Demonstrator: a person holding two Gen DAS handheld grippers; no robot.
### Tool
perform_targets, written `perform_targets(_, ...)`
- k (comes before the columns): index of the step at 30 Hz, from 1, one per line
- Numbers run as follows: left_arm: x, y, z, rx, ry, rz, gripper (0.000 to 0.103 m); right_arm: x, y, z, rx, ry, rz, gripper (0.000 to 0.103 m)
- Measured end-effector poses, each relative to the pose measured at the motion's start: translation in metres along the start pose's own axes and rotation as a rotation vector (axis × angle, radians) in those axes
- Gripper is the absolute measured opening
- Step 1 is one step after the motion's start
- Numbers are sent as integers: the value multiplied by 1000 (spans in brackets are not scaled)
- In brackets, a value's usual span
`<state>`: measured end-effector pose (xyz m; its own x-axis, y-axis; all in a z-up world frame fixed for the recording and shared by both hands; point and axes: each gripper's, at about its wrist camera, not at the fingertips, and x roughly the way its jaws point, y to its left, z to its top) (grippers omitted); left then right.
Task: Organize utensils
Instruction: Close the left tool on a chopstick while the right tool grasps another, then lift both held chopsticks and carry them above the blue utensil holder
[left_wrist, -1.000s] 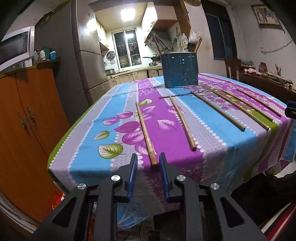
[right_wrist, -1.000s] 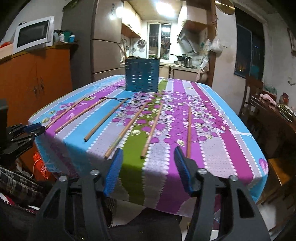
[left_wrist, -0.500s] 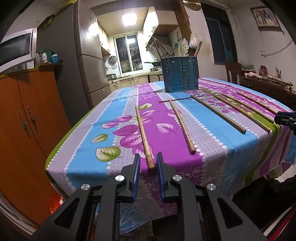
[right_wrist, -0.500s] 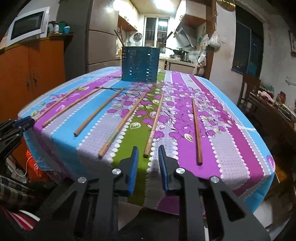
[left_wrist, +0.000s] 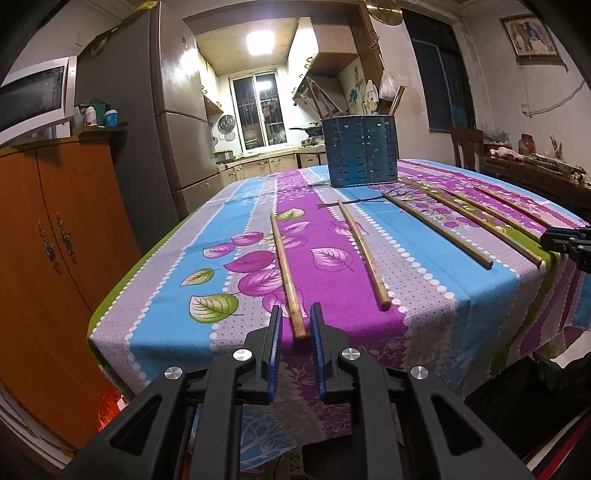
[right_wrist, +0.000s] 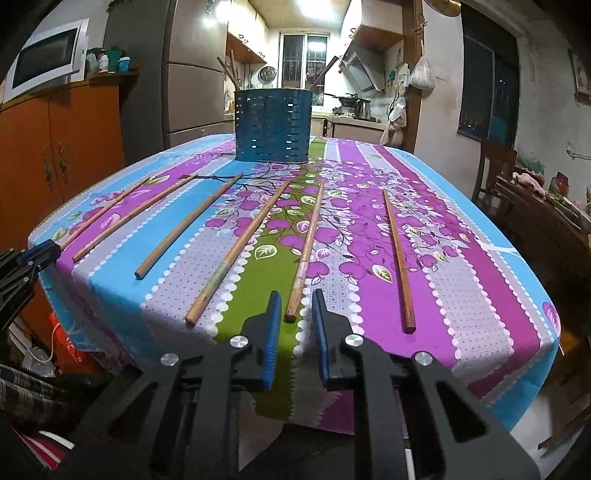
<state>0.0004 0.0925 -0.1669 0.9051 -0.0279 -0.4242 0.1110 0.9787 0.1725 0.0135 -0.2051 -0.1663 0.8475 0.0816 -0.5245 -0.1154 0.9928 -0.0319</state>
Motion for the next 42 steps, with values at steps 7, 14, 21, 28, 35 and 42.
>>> perform_targets(7, -1, 1, -3, -27, -4, -7, 14, -1, 0, -3, 2, -11, 5, 10)
perform_targets(14, -1, 1, -3, -27, -5, -16, 11, -1, -5, -3, 27, -13, 26, 10)
perform_targets(21, -2, 0, -3, -33, -5, -18, 11, 0, -13, -3, 71, -14, 65, 9)
perform_targets(28, -2, 0, -2, -35, -6, -24, 8, -1, -14, -3, 95, -19, 72, 5)
perform_targets(35, -4, 3, 2, -35, -10, -6, 8, -14, -14, 4, 67, -72, 35, 5)
perform_targets(42, -10, 6, 7, -36, -20, 11, 8, -26, -8, 13, 13, -120, 6, 5)
